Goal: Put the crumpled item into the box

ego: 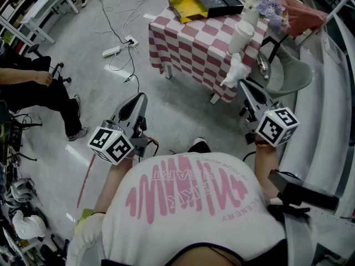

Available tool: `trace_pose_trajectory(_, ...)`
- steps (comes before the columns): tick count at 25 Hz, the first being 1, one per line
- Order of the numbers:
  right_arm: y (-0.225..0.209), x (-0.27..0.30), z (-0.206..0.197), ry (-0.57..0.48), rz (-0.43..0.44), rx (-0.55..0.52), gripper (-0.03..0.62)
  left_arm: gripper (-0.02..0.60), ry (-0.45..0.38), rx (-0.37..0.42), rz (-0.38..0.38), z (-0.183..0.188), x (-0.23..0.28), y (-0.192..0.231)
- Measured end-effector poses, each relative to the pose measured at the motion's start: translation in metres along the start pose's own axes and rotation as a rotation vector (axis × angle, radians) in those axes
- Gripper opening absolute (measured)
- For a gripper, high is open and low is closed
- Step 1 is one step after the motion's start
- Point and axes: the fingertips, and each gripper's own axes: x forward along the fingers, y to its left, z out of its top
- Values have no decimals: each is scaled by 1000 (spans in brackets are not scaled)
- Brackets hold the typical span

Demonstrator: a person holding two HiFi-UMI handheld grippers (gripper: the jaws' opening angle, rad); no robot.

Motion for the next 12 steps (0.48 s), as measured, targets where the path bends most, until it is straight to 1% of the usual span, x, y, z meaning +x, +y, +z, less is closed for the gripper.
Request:
trace_pose_trajectory(6,18,-1,-1,6,-4,-48,6,8,-7,9,11,2,-19,3)
trace_pose_trajectory(12,40,4,-2,3,4,-61,6,8,-30,13,28,13,-45,12)
